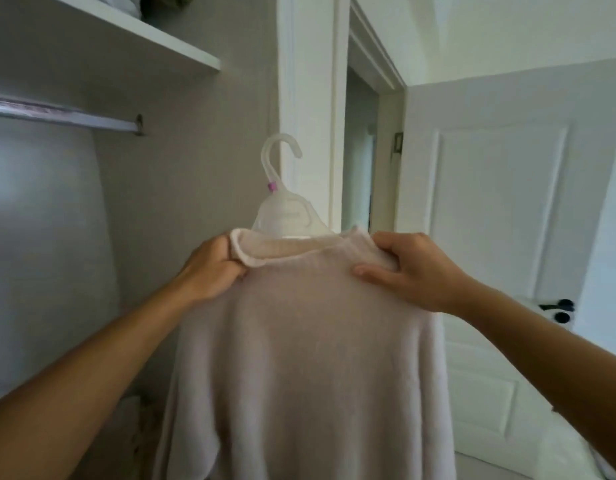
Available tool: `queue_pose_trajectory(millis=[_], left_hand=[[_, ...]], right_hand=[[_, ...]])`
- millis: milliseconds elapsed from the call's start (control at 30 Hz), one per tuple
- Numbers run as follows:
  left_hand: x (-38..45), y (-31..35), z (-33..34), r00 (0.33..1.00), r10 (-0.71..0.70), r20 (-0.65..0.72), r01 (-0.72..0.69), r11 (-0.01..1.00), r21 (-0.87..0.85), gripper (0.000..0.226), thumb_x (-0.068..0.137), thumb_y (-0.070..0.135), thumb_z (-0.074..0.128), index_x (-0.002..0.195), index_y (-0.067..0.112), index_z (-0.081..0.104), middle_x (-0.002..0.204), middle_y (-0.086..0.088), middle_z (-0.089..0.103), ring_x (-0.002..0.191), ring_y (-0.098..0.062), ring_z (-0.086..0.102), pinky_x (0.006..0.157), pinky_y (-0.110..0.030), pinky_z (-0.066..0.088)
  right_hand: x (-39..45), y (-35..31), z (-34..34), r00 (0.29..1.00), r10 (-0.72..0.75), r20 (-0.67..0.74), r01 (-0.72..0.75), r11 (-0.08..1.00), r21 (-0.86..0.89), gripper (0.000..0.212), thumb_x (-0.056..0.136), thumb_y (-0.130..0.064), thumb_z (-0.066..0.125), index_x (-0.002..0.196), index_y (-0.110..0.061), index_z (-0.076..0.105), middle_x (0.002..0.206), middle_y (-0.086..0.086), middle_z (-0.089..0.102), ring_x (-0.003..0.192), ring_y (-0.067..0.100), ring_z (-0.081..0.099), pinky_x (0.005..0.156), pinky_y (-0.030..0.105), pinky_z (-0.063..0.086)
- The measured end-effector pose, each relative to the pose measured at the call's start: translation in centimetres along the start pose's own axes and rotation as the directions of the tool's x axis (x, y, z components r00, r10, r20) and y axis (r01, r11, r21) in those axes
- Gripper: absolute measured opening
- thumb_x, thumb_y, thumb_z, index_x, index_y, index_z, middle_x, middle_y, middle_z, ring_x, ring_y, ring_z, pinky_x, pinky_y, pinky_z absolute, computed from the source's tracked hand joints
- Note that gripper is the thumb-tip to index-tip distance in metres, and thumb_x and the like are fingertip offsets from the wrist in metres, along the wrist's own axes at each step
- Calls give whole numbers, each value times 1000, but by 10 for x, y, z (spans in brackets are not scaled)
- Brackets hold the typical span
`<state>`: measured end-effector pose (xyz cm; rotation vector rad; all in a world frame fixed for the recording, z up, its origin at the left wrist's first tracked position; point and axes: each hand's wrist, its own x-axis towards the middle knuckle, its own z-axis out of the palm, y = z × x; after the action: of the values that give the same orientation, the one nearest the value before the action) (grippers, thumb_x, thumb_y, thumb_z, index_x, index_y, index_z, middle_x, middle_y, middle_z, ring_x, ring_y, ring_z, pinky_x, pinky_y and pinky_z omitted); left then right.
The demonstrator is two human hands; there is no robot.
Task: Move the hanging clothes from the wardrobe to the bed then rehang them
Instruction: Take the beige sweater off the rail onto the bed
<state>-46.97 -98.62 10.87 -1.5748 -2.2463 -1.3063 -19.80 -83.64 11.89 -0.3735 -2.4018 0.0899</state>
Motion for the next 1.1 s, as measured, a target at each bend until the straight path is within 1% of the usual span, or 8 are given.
queue_pose_trajectory(millis=[100,200,400,467,700,800,1000,1100], left_hand=[[7,40,41,984,97,148,-87,994,-72,49,45,18,62,94,16,61,98,-8,69,93,-21,61,85,-43,51],[5,86,83,942,241,232,-228,970,-81,32,54,17,75,79,13,56,80,-5,64,76,-24,58,73,-45,49],[-10,177,182,828,446,341,-391,894,-219,33,73,18,84,100,22,66,95,8,68,89,-10,62,78,-31,50],[-18,209,215,791,485,374,-411,873,-263,32,74,21,84,102,19,67,96,7,68,89,-11,62,78,-32,51],[-69,334,325,655,625,424,-481,778,-404,30,69,18,85,72,10,56,69,1,58,61,-12,48,60,-28,37],[-97,389,366,601,670,435,-504,741,-444,33,68,16,85,66,15,51,63,5,53,58,-10,45,56,-28,34],[-158,490,446,497,765,409,-529,641,-556,29,72,13,82,70,10,53,66,-4,58,60,-16,48,58,-31,37],[-188,536,485,414,814,407,-543,580,-608,31,73,14,82,71,8,52,66,-8,57,61,-20,48,58,-32,37]], right_hand=[[-49,27,-36,985,170,15,-168,980,-104,37,92,-47,59,70,-22,44,61,-7,49,56,9,46,57,27,37],[-102,54,-69,942,335,-20,-335,937,-100,33,92,-37,63,74,-14,47,66,-2,53,62,15,49,59,30,37],[-215,87,-132,825,556,-101,-565,809,-163,34,93,-34,61,73,-13,42,64,-4,50,59,14,44,55,27,33],[-254,94,-155,786,606,-119,-617,763,-193,34,93,-36,61,73,-16,42,65,-5,52,60,14,46,55,28,35],[-392,123,-238,627,756,-187,-775,584,-241,30,89,-42,63,81,-16,51,78,0,61,73,22,58,68,40,48],[-449,129,-275,571,792,-217,-818,526,-234,27,90,-44,61,88,-17,56,83,-2,64,76,18,60,72,43,53],[-549,120,-338,450,839,-307,-890,393,-232,21,93,-37,61,80,-27,49,80,-6,59,71,9,56,62,22,43],[-596,112,-361,371,848,-378,-924,294,-246,25,93,-36,61,76,-30,44,76,-8,56,68,7,52,60,22,37]])
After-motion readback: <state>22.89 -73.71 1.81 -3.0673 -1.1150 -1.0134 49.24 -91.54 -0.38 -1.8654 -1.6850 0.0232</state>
